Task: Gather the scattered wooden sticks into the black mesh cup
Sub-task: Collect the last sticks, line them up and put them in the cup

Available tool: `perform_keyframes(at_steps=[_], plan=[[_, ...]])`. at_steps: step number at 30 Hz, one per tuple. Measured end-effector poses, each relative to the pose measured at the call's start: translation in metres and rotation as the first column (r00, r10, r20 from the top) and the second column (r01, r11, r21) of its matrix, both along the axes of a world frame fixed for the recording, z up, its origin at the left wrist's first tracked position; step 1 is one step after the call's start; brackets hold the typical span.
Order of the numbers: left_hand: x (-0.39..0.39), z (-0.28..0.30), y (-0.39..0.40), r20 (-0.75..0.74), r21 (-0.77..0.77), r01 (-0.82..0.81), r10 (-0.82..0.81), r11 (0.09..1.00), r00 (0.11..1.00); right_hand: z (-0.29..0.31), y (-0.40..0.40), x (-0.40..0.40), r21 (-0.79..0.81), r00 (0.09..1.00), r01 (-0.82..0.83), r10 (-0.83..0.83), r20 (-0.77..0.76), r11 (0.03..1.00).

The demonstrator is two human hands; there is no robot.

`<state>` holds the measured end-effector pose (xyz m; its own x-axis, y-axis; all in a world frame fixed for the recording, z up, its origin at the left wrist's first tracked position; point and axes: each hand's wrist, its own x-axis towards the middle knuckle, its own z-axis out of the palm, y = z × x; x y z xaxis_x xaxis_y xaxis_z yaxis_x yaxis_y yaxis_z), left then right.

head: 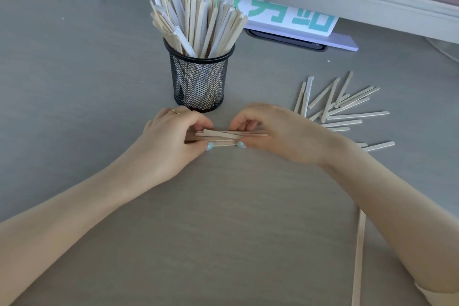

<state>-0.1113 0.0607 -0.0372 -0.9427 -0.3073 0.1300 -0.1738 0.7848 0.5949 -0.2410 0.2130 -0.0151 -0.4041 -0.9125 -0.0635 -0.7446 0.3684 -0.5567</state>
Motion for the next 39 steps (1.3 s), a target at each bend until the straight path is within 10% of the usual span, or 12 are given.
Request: perform_keyframes(at_steps=[17,26,39], plan=[[-0.007,0.004,-0.001,0.110,0.023,0.030,-0.032,0.999,0.993,0.006,-0.003,0.002,0.083,0.995,0.030,-0.037,0.090,0.996],[0.000,0.003,0.006,0.012,-0.402,0.158,-0.167,0.902,0.986,-0.007,0.003,0.024,0.126,0.851,-0.043,0.102,-0.515,0.991],[0.003,0.002,-0.006,0.050,-0.358,0.194,-0.189,0.913,0.981,-0.016,0.004,0.011,0.036,0.925,-0.121,0.126,-0.359,0.992]])
